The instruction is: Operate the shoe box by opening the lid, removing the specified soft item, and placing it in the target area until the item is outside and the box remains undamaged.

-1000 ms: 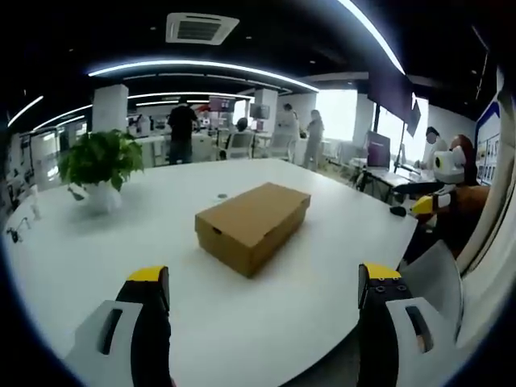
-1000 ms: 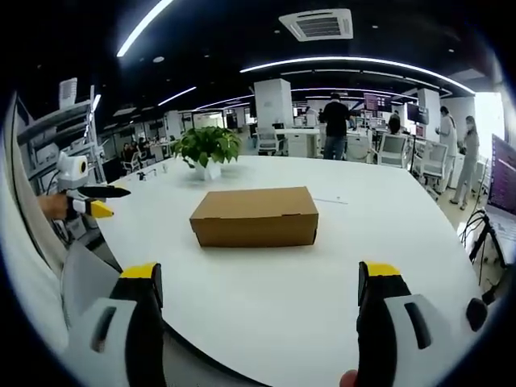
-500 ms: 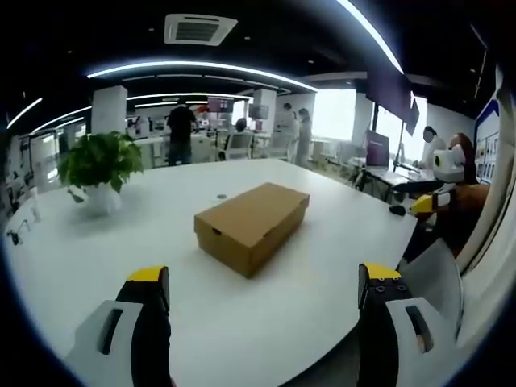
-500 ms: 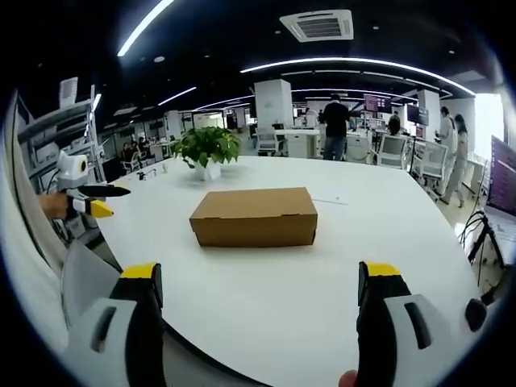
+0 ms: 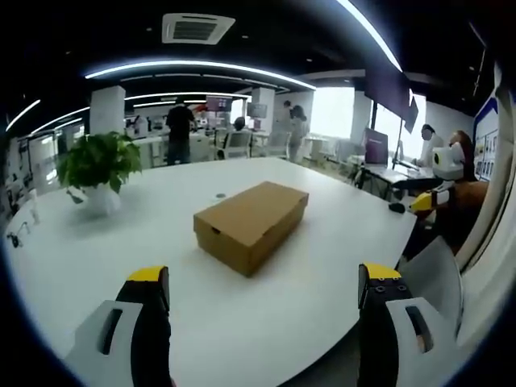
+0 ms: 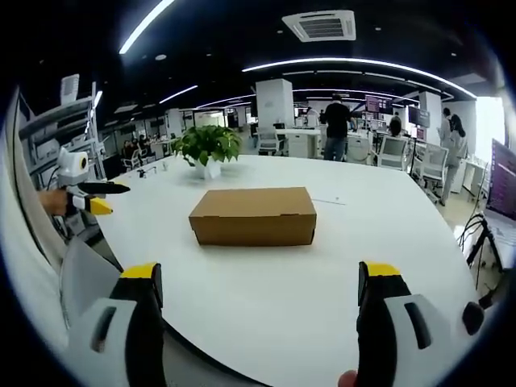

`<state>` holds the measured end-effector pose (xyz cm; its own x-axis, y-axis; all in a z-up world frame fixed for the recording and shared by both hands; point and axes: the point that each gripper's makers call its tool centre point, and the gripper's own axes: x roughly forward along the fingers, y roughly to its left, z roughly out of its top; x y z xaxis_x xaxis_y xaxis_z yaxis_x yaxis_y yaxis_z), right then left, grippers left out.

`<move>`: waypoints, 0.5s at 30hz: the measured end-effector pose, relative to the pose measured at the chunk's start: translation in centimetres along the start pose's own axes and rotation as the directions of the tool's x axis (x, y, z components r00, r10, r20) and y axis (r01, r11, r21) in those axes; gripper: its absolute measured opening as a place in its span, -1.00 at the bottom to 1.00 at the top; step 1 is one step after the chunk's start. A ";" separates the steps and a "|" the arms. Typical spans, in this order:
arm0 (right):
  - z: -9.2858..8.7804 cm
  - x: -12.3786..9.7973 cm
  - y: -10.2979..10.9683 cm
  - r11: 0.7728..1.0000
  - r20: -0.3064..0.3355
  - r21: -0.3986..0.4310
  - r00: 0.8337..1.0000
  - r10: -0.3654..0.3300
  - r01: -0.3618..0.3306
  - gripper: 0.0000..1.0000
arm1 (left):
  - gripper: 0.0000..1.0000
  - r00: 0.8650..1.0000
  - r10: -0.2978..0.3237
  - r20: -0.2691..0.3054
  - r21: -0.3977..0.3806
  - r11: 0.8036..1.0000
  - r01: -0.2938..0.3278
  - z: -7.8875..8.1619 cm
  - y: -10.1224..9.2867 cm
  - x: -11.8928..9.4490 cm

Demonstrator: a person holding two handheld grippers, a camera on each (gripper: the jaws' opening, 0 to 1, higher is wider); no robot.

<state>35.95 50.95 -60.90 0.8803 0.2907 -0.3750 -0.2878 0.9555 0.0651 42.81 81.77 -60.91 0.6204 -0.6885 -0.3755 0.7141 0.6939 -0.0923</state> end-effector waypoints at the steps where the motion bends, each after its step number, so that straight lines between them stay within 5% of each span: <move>1: 0.0 0.0 0.0 1.000 0.001 0.000 1.000 0.000 0.000 0.92 | 1.00 1.000 0.000 -0.001 0.000 1.000 0.000 0.0 0.0 0.0; 15: 0.2 0.6 -0.7 1.000 -0.017 -0.021 1.000 0.012 -0.012 0.92 | 1.00 1.000 0.000 -0.020 0.002 1.000 0.000 -0.3 0.2 1.3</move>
<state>36.80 50.43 -61.03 0.8703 0.3014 -0.3894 -0.3066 0.9505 0.0504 43.63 81.10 -61.72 0.6143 -0.6840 -0.3935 0.7147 0.6936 -0.0900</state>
